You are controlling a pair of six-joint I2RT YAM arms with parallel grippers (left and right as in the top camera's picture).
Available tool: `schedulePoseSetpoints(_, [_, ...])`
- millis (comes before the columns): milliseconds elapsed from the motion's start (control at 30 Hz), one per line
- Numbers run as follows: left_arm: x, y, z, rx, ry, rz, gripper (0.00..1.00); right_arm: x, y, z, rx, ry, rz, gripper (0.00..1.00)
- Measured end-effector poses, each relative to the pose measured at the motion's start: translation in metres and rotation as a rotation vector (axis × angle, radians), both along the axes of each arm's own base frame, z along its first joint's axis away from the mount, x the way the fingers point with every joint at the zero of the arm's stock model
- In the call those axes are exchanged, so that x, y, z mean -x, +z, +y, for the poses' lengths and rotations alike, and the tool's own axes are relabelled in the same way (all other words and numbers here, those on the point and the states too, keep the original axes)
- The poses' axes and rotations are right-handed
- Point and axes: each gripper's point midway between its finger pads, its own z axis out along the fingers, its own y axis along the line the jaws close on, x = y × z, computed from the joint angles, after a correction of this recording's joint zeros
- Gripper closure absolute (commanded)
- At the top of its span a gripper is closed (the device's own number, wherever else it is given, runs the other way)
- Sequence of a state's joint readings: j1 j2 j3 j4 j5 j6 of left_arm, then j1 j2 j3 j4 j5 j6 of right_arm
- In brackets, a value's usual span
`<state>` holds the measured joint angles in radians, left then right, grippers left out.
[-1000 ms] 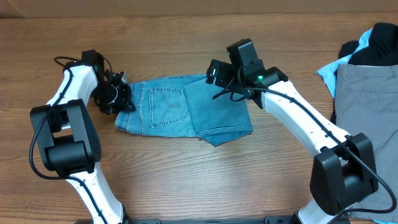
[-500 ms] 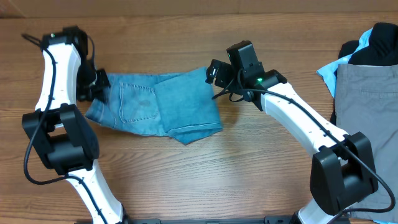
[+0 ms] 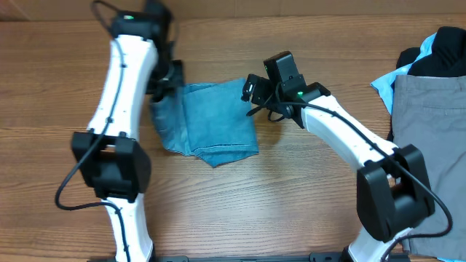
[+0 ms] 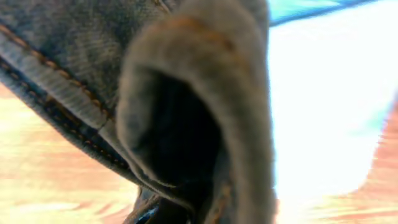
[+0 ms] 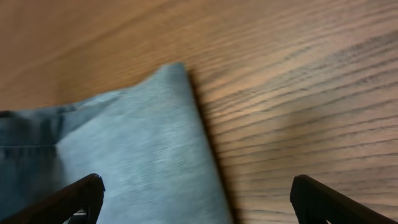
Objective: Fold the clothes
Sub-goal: 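Lift the waistband with the left gripper and fold it rightward over the jeans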
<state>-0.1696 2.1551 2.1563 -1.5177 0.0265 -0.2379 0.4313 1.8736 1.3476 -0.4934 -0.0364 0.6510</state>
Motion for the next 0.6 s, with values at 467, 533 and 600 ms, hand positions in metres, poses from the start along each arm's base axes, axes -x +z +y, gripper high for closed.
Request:
schedulePoseSetpoints(467, [0.000,0.006,-0.127,0.100,-0.240,-0.140,0.85,-0.010,-0.010,-0.040,-0.094,-0.045,0.084,0.00])
schedulePoseSetpoints(533, [0.001,0.006,-0.129,0.100,-0.244,-0.140,0.85,-0.010,-0.011,-0.048,-0.105,-0.056,0.100,0.00])
schedulePoseSetpoints(600, [0.001,0.005,-0.130,0.101,-0.244,-0.139,0.87,-0.010,-0.012,-0.053,-0.111,-0.062,0.108,0.00])
